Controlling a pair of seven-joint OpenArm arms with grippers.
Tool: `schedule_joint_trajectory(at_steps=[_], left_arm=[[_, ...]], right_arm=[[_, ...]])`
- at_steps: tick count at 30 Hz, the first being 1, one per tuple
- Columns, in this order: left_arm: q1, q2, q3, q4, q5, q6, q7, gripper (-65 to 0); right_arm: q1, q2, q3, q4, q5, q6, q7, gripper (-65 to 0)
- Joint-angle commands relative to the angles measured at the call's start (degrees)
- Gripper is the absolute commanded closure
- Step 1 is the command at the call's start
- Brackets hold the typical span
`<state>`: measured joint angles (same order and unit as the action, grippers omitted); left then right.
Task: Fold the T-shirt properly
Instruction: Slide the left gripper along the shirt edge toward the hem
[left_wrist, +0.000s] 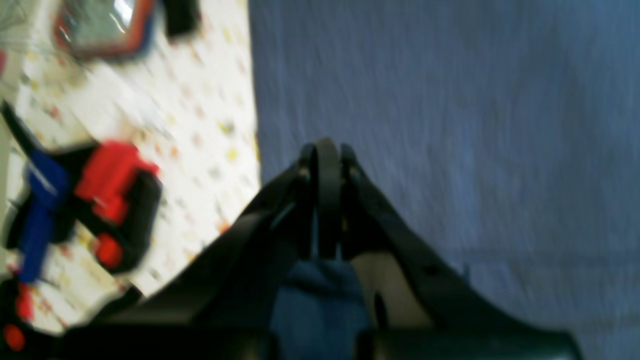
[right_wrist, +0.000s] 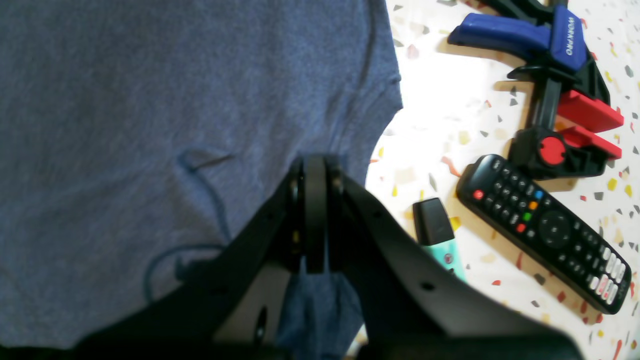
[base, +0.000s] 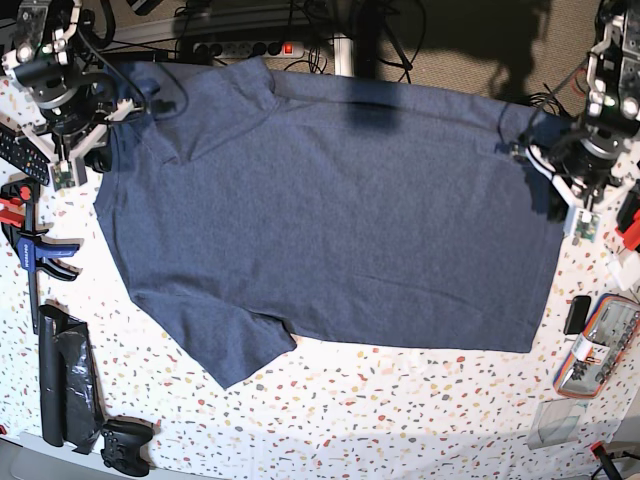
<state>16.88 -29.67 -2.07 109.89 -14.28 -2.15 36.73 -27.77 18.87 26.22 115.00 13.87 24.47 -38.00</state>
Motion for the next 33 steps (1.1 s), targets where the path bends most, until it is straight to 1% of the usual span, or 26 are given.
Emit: schedule_joint_trajectory(at_steps=[1,2,4,5,6,7,9,11,13,16,20,22,24,28,31,33], left_arm=[[-1.62,-0.81,-0.63,0.76,0.33,0.22,-2.1,-0.6],[-2.93,-0.7,-0.61,0.33,0.28,0.15,-2.36,-7.9],[-5.86,-0.5,-0.61,-0.98,0.07,-1.73,-2.27,-21.3],[-7.43,-0.5,-0.61,-2.23,-0.92,-2.78,-2.27,-24.4],[-9.14,-0.5,-0.59,-4.0,-1.9,-3.63,-2.27,-25.2],[-10.97,-0.48,-0.59,-6.38,-2.86,-4.35,-2.27,-25.2],[-15.32,-0.28,-0.59,-12.46,-4.55,-6.01,-2.34,-25.2],[-20.48,0.44,-0.57,-19.26,-6.12,-8.11,-2.54,-25.2],[-26.05,0.92,-0.57,-26.03,-9.9,-11.39,-2.49,-25.2],[-34.32,1.66,-0.57,-36.74,-13.55,-15.54,-2.49,-25.1],[-44.98,3.67,-0.57,-52.98,-14.29,-20.17,-2.56,-25.1],[-49.77,4.74,-0.55,-61.44,-14.03,-22.12,-3.72,-25.1],[-54.1,5.75,-0.52,-69.81,-11.04,-23.02,-6.71,-25.1],[-61.24,7.39,-0.52,-84.78,-2.23,-23.58,-15.06,-25.1],[-64.54,8.39,-0.52,-92.72,1.66,-23.61,-21.38,-25.1],[-65.57,8.9,-0.52,-96.02,3.93,-23.56,-25.75,-24.9]], right_arm=[[1.44,0.7,0.39,1.03,1.49,-0.07,0.07,0.0],[2.73,0.68,0.39,1.03,2.58,-0.07,-2.1,-3.2],[5.29,0.68,0.39,1.03,5.27,-0.02,-6.82,-15.1],[6.43,0.68,0.39,1.03,6.38,0.0,-8.74,-20.0],[7.5,0.68,0.39,1.03,7.3,0.0,-10.32,-23.6],[8.44,0.68,0.39,1.05,8.17,0.0,-11.63,-25.6],[9.86,0.68,0.39,1.05,9.84,0.04,-13.38,-25.8],[10.64,0.68,0.39,1.05,10.97,0.09,-13.97,-25.8],[10.8,0.68,0.39,1.05,12.04,0.22,-13.94,-25.8],[10.78,0.66,0.35,1.05,12.79,0.22,-14.1,-25.8],[10.78,0.66,0.35,1.05,12.79,0.22,-14.6,-25.8],[10.78,0.66,0.35,1.05,12.81,0.24,-15.02,-25.8],[10.78,0.66,0.35,1.05,12.81,0.24,-15.15,-25.8],[10.78,0.66,0.35,1.05,12.81,0.24,-16.26,-25.8],[10.78,0.63,0.35,1.03,12.79,0.24,-16.52,-25.8],[10.78,0.66,0.35,1.05,12.81,0.24,-16.76,-25.8]])
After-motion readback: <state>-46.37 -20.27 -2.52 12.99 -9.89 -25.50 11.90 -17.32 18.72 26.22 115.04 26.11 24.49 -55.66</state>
